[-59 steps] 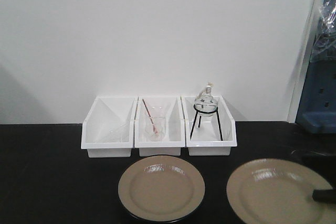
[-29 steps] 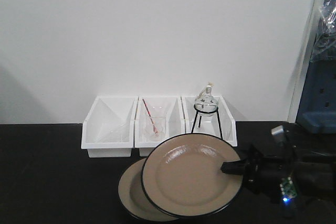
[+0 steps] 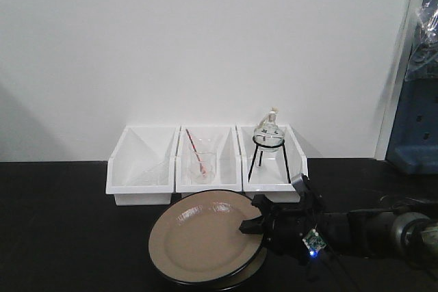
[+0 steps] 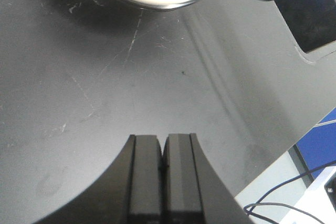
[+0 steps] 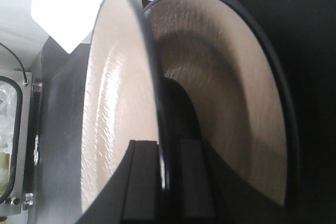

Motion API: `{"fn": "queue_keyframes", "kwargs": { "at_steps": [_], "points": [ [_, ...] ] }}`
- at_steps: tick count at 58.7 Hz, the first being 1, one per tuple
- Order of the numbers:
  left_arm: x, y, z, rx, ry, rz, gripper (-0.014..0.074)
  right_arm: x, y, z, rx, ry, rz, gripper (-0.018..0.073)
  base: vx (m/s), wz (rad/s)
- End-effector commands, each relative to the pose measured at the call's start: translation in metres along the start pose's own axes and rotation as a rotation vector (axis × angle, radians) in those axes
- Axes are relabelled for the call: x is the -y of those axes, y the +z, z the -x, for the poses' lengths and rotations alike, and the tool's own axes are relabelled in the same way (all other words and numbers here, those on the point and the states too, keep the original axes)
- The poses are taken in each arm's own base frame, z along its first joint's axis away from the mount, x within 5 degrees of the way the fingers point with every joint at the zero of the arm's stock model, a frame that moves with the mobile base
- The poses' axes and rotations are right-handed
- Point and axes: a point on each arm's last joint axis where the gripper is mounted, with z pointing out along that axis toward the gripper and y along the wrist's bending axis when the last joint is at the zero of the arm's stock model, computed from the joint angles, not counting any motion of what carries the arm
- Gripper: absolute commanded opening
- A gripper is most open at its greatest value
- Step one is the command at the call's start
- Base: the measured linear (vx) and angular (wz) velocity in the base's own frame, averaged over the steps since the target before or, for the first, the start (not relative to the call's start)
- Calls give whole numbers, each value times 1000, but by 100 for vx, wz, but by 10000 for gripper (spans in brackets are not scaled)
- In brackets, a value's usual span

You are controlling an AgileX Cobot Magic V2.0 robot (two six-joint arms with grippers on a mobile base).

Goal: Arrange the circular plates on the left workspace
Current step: 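Lift the plate with the right gripper and lower it onto the first plate, then open the right gripper and withdraw it from the stacked plates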

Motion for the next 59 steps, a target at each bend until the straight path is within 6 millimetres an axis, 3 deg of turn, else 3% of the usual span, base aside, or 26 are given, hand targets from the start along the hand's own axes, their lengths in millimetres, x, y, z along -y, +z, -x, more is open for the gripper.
{"fn": "queue_keyframes", "kwargs": {
  "at_steps": [1, 8, 16, 22, 29, 44, 59],
  "points": [
    [9, -5, 10, 65, 2, -39, 0, -42, -19, 18, 80, 10, 160, 14, 0, 0],
    [9, -5, 10, 66, 25, -39, 0, -43, -19, 17, 79, -62, 162, 84, 0, 0],
    [9, -5, 10, 67, 24, -39, 0, -43, -19, 17, 82, -150, 160, 239, 0, 0],
    [9, -5, 10, 68, 24, -38, 0, -43, -19, 17, 94, -294, 153, 382, 0, 0],
    [9, -5, 10, 68, 24, -38, 0, -41, -20, 19, 116, -475, 142, 481, 0, 0],
    [9, -5, 10, 70, 24, -35, 0, -39, -27, 29, 192, -733, 6, 502, 0, 0],
    [9, -5, 11, 73, 24, -30, 0, -47, -51, 48, 315, -894, -247, 501, 0, 0]
  ]
}}
